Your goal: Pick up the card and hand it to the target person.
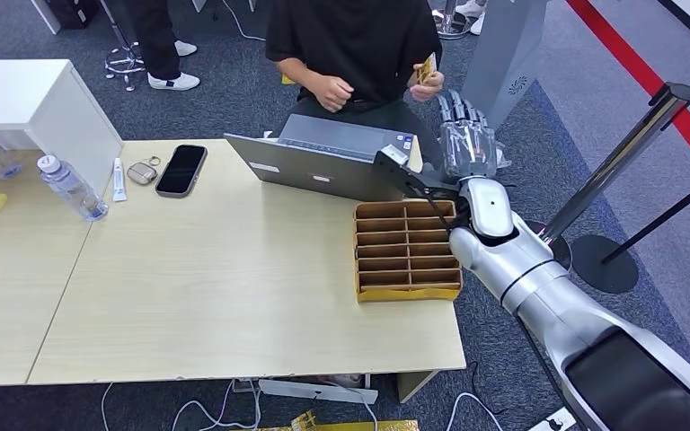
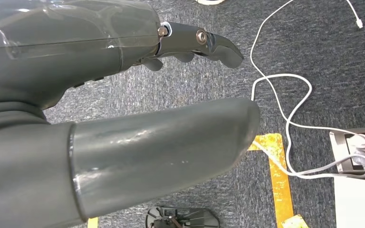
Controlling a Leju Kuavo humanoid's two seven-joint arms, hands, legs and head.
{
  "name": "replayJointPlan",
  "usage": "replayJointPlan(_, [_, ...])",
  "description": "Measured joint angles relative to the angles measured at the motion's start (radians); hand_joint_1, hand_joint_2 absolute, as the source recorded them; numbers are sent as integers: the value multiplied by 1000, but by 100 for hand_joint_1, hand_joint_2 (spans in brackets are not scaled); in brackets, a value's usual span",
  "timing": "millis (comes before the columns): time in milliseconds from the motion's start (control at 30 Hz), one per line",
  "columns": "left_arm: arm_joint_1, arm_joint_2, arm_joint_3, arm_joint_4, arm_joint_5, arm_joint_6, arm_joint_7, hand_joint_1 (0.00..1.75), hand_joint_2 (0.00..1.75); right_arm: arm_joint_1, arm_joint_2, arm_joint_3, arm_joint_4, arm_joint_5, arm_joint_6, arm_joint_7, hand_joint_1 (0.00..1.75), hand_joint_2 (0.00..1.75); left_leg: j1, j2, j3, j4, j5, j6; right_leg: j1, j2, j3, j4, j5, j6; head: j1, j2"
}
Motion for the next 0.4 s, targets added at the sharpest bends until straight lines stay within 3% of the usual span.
replayJointPlan(233, [4,-3,0,0,6,1,-1,0,0,53,-6,-50,-63,97,-244,-7,0,175,0,0,0,0,0,0,0,0,0,0,0,0,0,0])
replayJointPlan(400, [9,-9,-1,0,12,1,-2,0,0,151,6,-175,-185,226,-266,-143,0,175,0,-1,0,0,0,0,0,-1,0,0,0,0,0,0])
